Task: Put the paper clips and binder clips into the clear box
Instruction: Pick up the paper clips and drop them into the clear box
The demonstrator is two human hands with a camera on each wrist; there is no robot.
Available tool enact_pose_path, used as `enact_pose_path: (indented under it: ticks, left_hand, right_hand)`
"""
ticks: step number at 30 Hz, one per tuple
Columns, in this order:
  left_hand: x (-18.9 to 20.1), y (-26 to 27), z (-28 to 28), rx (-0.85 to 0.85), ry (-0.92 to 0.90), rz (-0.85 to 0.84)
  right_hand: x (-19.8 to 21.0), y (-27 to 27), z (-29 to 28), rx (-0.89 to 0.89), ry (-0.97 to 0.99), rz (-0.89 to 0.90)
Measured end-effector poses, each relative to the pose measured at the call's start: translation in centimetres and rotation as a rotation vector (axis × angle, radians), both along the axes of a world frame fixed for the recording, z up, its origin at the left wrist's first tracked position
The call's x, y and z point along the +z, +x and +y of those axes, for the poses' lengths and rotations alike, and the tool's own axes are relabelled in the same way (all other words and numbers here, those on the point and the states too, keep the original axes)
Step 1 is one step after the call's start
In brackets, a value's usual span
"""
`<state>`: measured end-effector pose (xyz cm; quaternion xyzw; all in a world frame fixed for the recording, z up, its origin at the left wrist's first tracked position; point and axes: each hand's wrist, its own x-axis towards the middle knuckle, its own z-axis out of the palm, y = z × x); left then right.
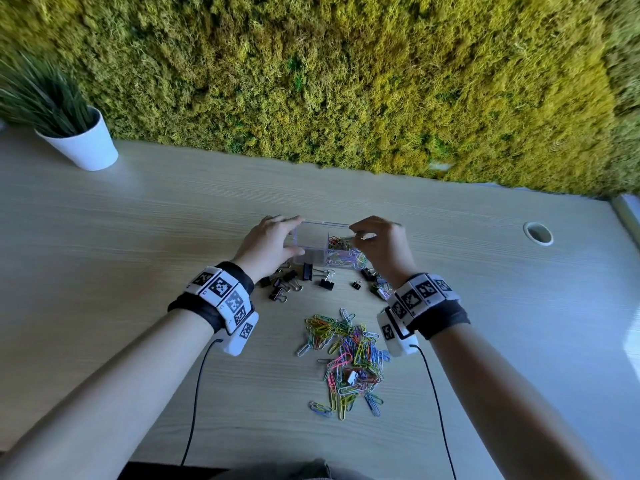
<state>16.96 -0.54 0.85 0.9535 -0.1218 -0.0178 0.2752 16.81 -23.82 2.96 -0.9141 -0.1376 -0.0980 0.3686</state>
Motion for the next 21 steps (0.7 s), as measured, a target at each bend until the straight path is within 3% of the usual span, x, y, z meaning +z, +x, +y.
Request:
enact_pose_path:
  ticks: [6, 12, 18, 21]
  left_hand:
    - [-0.1, 0.0, 0.0, 0.0, -0.002, -0.003]
    - [-0.1, -0.1, 0.0, -0.017, 0.009, -0.023]
    - [-0.1, -0.1, 0.1, -0.017, -0.003, -0.031]
    - [0.0, -0.1, 0.1, -0.018, -0.002, -0.033]
  right_hand:
    - [-0.6, -1.8, -1.0, 0.019, -0.053, -0.041]
    - [-1.2, -2.8, -0.5, 0.112, -0.413, 0.063]
    - [-0.5, -2.8, -1.2, 0.044, -0.38, -0.075]
    - [-1.7, -3.0, -1.0, 0.047, -0.405, 0.061]
